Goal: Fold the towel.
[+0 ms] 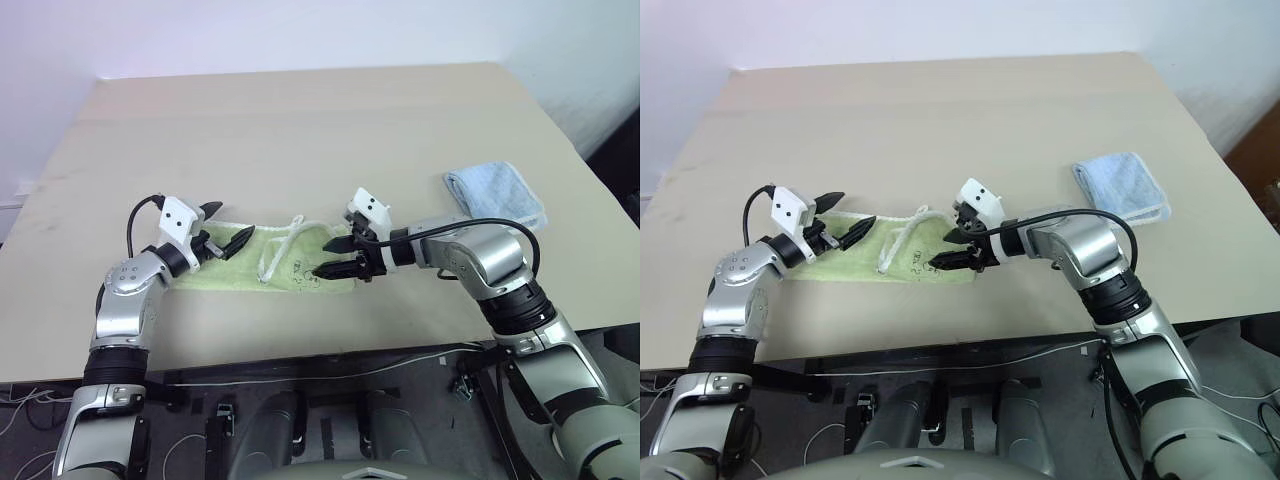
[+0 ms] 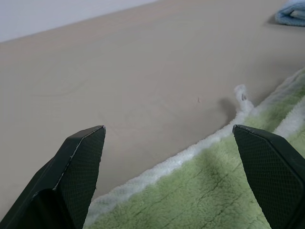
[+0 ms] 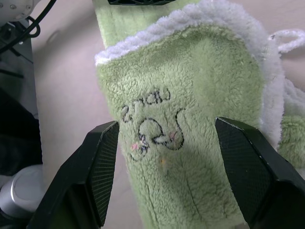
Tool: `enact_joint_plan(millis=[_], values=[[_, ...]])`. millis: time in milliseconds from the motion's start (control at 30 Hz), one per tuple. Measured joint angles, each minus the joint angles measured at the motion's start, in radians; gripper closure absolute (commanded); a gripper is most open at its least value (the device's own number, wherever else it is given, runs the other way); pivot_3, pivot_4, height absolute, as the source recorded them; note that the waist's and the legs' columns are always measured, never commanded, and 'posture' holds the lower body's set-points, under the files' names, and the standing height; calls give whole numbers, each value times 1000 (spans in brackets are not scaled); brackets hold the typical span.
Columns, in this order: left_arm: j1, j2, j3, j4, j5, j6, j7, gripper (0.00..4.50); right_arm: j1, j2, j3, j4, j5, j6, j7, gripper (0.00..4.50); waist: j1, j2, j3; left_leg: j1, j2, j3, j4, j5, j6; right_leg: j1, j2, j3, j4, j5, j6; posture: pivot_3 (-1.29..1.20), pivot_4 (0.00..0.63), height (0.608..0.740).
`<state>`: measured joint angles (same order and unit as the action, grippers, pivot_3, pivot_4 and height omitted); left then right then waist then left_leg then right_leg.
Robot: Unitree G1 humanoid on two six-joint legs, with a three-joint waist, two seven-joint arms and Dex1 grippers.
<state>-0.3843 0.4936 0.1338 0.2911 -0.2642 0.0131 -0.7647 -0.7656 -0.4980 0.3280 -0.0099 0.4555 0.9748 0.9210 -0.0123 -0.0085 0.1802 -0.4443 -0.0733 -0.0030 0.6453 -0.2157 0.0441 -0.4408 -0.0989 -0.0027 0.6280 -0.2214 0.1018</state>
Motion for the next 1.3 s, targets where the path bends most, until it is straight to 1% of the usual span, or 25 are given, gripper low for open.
enact_joint_plan(millis=[133, 267, 533, 633, 833, 1000, 1167, 1300], values=[[1, 0, -3, -1, 2, 0, -1, 0, 2, -24, -29, -14, 17, 1, 37, 1136, 0, 0, 0, 0, 0, 0, 0, 0, 0, 1, 0, 0, 0, 0, 0, 0, 150, 740], [3, 0, -4, -1, 3, -1, -2, 0, 9, -73, -62, -66, 41, 2, 79, 1136, 0, 0, 0, 0, 0, 0, 0, 0, 0, 1, 0, 0, 0, 0, 0, 0, 150, 740], [-2, -2, -5, 2, 14, -3, -14, 0, 47, -94, -22, -56, -5, -16, 85, 1136, -1, 0, 0, -1, 0, 0, 0, 0, 0, 1, 0, 0, 0, 0, 0, 0, 150, 740], [-3, -3, -6, 4, 15, -6, -20, 0, 46, -68, -13, -13, -46, -41, 58, 1136, -1, 0, 0, 0, 0, 0, 0, 0, 0, 1, 0, 0, 0, 0, 0, 0, 150, 740], [-10, -2, -5, 35, 15, -30, -37, 0, 14, 25, -23, 82, -96, -107, -16, 1136, -1, 0, 0, -1, 0, 0, 0, 0, 0, 0, 0, 0, 0, 0, 0, 0, 150, 740], [-14, -1, -5, 93, 16, -67, -49, 0, -11, 61, -42, 84, -112, -145, -45, 1136, 0, 0, 0, 0, 0, 0, 0, 0, 0, -1, 0, 0, 0, 0, 0, 0, 150, 740], [-16, -1, -4, 143, 16, -112, -64, 0, -10, 98, -39, 16, -104, -134, -45, 1136, -1, 0, 0, 0, 0, 0, -1, 0, 0, -1, 0, 0, 0, 0, 0, 0, 150, 740], [-25, -1, -4, 180, 17, -142, -70, 0, -7, 130, -17, 14, -123, -142, -62, 1136, -2, 0, 0, 0, 0, 0, 0, 0, 0, -1, 0, 0, 0, 0, 0, 0, 150, 740]])
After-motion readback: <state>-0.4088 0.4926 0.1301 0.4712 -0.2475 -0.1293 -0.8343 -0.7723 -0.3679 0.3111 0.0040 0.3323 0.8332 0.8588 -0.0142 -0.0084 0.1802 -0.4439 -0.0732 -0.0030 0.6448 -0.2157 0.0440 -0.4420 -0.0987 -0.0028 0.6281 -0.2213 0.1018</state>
